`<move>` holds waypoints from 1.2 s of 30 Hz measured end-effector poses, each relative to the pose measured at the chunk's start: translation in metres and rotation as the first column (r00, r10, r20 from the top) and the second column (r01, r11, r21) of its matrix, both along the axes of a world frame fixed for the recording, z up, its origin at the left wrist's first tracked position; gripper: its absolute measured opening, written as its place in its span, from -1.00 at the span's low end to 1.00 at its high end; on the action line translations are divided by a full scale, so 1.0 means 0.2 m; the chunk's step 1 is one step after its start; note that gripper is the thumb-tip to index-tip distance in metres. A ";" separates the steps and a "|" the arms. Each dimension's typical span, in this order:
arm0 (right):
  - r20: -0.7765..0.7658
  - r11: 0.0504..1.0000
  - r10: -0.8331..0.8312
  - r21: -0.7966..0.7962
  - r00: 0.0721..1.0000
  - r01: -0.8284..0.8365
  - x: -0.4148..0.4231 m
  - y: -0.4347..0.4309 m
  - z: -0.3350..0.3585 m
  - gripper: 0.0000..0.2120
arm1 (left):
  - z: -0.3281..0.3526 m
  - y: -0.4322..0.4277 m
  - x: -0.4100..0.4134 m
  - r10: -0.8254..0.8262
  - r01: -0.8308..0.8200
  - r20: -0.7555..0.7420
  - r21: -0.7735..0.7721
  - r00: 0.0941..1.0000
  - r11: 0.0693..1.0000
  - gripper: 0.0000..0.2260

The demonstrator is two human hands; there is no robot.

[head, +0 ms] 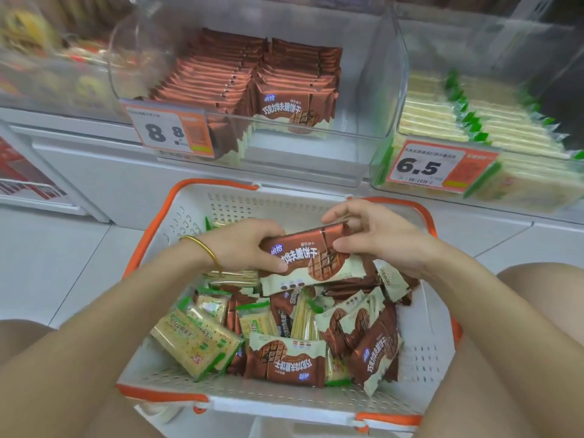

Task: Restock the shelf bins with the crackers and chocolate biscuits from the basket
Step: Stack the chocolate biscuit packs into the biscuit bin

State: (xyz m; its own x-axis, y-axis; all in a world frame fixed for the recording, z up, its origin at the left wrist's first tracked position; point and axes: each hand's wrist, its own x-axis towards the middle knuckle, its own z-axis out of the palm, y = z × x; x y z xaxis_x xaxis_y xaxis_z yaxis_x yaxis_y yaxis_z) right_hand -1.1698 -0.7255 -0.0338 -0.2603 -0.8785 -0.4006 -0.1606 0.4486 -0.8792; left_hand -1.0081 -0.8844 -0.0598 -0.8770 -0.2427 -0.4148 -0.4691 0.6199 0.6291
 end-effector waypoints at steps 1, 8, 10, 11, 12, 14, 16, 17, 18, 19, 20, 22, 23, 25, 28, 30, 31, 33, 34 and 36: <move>-0.077 0.998 0.061 0.020 0.995 -0.060 0.01 -0.04 0.06 -0.77 | 0.06 -0.03 0.00 0.002 -0.003 -0.026 -0.029 1.000 1.000 -0.80; -0.571 0.968 0.070 -0.159 0.818 -0.194 0.02 -0.38 0.57 -0.85 | 0.43 -0.27 0.01 0.364 -0.263 -0.599 0.252 0.714 0.931 -0.46; -0.584 0.950 -0.114 -0.300 0.804 -0.083 -0.06 -0.47 0.66 -0.83 | 0.43 -0.32 0.01 0.347 -0.428 -0.759 0.100 0.550 0.898 -0.45; -0.627 0.946 -0.167 -0.320 0.761 -0.055 -0.10 -0.53 0.68 -0.82 | 0.41 -0.34 0.02 0.248 -0.501 -0.795 -0.080 0.554 0.862 -0.47; -0.691 0.954 -0.182 -0.296 0.699 -0.044 -0.14 -0.60 0.69 -0.80 | 0.39 -0.36 0.02 0.136 -0.526 -0.786 -0.263 0.603 0.809 -0.48; -0.844 0.990 -0.086 -0.131 0.529 -0.050 -0.18 -0.73 0.66 -0.78 | 0.31 -0.39 0.03 -0.014 -0.464 -0.695 -0.494 0.719 0.735 -0.48; -0.912 0.999 0.043 0.028 0.408 -0.042 -0.20 -0.84 0.59 -0.81 | 0.24 -0.38 0.02 -0.045 -0.411 -0.614 -0.579 0.788 0.704 -0.53; -0.925 0.996 0.086 0.083 0.369 -0.024 -0.21 -0.88 0.54 -0.81 | 0.22 -0.38 0.02 -0.048 -0.396 -0.581 -0.610 0.813 0.687 -0.56; -0.939 0.993 0.109 0.114 0.327 -0.004 -0.22 -0.90 0.49 -0.81 | 0.21 -0.37 0.02 -0.052 -0.387 -0.562 -0.631 0.826 0.672 -0.57; -0.950 0.991 0.122 0.131 0.288 0.011 -0.23 -0.93 0.44 -0.79 | 0.20 -0.37 0.02 -0.061 -0.385 -0.558 -0.644 0.828 0.661 -0.57; -0.959 0.990 0.130 0.140 0.253 0.020 -0.23 -0.94 0.41 -0.78 | 0.21 -0.37 0.02 -0.070 -0.385 -0.559 -0.650 0.826 0.655 -0.57; -0.970 0.990 0.139 0.144 0.202 0.010 -0.23 -0.96 0.36 -0.79 | 0.21 -0.38 0.02 -0.079 -0.384 -0.562 -0.655 0.823 0.651 -0.57; -0.973 0.990 0.139 0.142 0.186 0.003 -0.23 -0.97 0.34 -0.76 | 0.21 -0.38 0.02 -0.079 -0.387 -0.562 -0.657 0.823 0.646 -0.57; -0.978 0.991 0.133 0.134 0.161 -0.004 -0.23 -0.97 0.31 -0.68 | 0.21 -0.38 0.02 -0.077 -0.390 -0.558 -0.665 0.826 0.637 -0.57; -0.985 0.991 0.134 0.136 0.113 0.010 -0.22 -0.98 0.28 -0.54 | 0.21 -0.38 0.02 -0.085 -0.388 -0.554 -0.675 0.828 0.628 -0.57; -0.987 0.991 0.128 0.131 0.097 0.023 -0.23 -0.98 0.27 -0.46 | 0.20 -0.38 0.02 -0.091 -0.389 -0.561 -0.673 0.822 0.629 -0.57; -0.988 0.991 0.125 0.128 0.092 0.029 -0.22 -0.98 0.27 -0.43 | 0.20 -0.38 0.02 -0.095 -0.392 -0.568 -0.669 0.817 0.632 -0.56; -0.989 0.992 0.118 0.122 0.093 0.039 -0.20 -0.97 0.29 -0.40 | 0.22 -0.37 0.03 -0.112 -0.404 -0.599 -0.655 0.793 0.639 -0.57; -0.990 0.995 0.087 0.091 0.111 0.034 -0.18 -0.95 0.33 -0.42 | 0.23 -0.36 0.03 -0.139 -0.417 -0.628 -0.649 0.766 0.636 -0.60; -0.977 0.997 -0.078 -0.080 0.201 -0.004 -0.15 -0.85 0.42 -0.58 | 0.23 -0.31 0.03 -0.241 -0.437 -0.697 -0.642 0.676 0.630 -0.70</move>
State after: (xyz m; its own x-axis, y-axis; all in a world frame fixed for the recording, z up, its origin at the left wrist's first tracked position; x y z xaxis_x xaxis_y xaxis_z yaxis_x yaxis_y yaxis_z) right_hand -1.1992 -0.8952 0.0492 -0.4412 -0.8634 0.2449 -0.8954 0.4420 -0.0547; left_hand -1.0029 -0.9458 -0.0134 -0.7328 -0.2478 0.6337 -0.2144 0.9680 0.1307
